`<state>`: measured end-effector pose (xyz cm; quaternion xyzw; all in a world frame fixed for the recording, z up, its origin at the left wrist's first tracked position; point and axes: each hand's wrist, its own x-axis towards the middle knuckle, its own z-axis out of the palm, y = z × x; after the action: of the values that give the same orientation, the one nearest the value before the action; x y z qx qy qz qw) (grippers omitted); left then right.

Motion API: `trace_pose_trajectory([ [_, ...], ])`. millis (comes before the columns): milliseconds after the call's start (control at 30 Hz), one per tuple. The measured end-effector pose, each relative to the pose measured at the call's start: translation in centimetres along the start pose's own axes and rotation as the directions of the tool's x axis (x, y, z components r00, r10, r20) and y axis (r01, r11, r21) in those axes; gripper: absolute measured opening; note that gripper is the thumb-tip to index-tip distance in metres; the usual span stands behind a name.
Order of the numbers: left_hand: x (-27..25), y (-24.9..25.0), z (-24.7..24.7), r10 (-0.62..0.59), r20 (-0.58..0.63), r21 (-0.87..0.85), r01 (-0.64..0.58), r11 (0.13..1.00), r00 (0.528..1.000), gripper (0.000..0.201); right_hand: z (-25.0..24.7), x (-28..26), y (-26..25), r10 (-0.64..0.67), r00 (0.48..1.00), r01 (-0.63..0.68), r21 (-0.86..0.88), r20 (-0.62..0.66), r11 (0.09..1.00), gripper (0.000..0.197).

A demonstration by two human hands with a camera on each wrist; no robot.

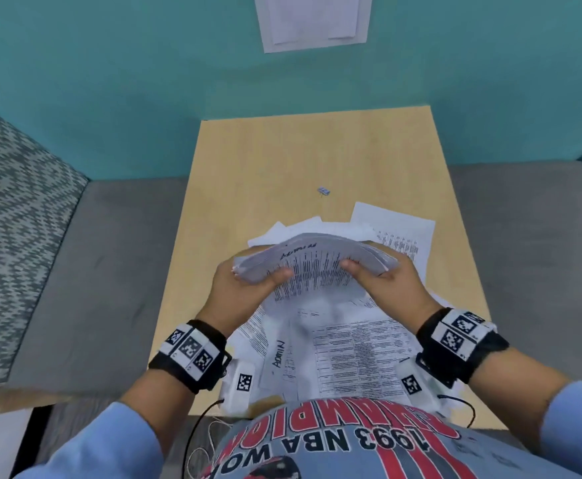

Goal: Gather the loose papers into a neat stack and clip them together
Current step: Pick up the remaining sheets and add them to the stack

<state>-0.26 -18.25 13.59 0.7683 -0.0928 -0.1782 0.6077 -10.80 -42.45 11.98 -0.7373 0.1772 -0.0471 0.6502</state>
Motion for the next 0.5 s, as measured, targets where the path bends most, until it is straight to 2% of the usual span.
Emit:
trace_pose_trajectory([
  [67,-0.1,-1.3,-0.3,-0.023,0.029,0.064,0.021,0.998,0.999,0.031,0.8,-0.1,0.7,0.025,0.999,-0.022,-0.063,0.032,0.998,0.018],
  [133,-0.4,-2.6,-0.5,-0.064,0.014,0.093,0.062,0.994,0.998,0.026,1.2,-0.1,1.4,0.109,0.992,-0.105,-0.071,0.06,0.992,0.006],
  [200,-0.7,-3.0,-0.6,-0.081,-0.019,0.089,0.082,0.993,0.997,0.02,1.5,0.0,1.4,0.135,0.991,-0.135,-0.116,-0.006,0.984,0.038],
  [233,-0.7,-3.0,-0.7,-0.062,-0.044,0.087,0.066,0.994,0.997,0.019,1.6,0.0,1.5,0.105,0.993,-0.112,-0.16,-0.05,0.981,0.049],
  [333,-0.8,-2.7,-1.0,0.007,-0.093,0.051,-0.002,0.999,0.996,0.031,1.9,-0.1,1.6,0.015,0.993,-0.029,-0.123,-0.116,0.992,0.044],
  [400,-1.0,-3.2,-0.9,-0.027,-0.045,0.06,0.029,0.998,0.999,0.038,2.1,-0.2,1.9,0.06,0.996,-0.069,-0.139,-0.065,0.988,0.042],
  [433,-1.1,-3.5,-0.7,-0.103,-0.004,0.068,0.103,0.992,0.995,0.039,2.2,-0.3,2.4,0.107,0.994,-0.106,-0.178,-0.003,0.978,0.043],
  [500,-1.4,-3.7,-0.3,-0.172,0.05,0.093,0.167,0.982,0.984,0.04,2.6,-0.4,2.8,0.213,0.975,-0.183,-0.306,0.068,0.934,0.045],
])
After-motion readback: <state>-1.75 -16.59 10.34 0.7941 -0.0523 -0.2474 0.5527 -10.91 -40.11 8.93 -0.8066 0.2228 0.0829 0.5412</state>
